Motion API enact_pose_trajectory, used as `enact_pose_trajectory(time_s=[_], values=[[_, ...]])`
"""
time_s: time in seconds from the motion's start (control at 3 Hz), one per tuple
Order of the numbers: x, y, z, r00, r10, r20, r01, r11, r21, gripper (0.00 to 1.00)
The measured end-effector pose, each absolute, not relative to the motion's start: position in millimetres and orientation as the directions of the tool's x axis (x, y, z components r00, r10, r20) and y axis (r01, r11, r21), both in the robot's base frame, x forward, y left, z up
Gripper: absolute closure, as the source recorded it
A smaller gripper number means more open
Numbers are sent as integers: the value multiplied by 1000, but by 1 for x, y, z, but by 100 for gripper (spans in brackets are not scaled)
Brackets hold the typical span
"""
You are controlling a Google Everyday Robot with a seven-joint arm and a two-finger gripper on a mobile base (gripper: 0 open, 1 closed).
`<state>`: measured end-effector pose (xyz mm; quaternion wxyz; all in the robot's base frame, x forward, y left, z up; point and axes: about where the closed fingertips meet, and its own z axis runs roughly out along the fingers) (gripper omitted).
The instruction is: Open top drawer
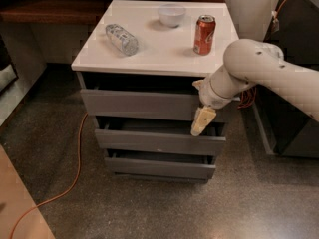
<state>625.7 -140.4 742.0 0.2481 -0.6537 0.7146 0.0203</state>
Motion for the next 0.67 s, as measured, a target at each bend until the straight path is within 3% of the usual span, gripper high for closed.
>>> enact_pose_trajectory(time_s=[0.67], values=[[679, -127, 714, -26, -930, -367, -943, 144, -298, 0]])
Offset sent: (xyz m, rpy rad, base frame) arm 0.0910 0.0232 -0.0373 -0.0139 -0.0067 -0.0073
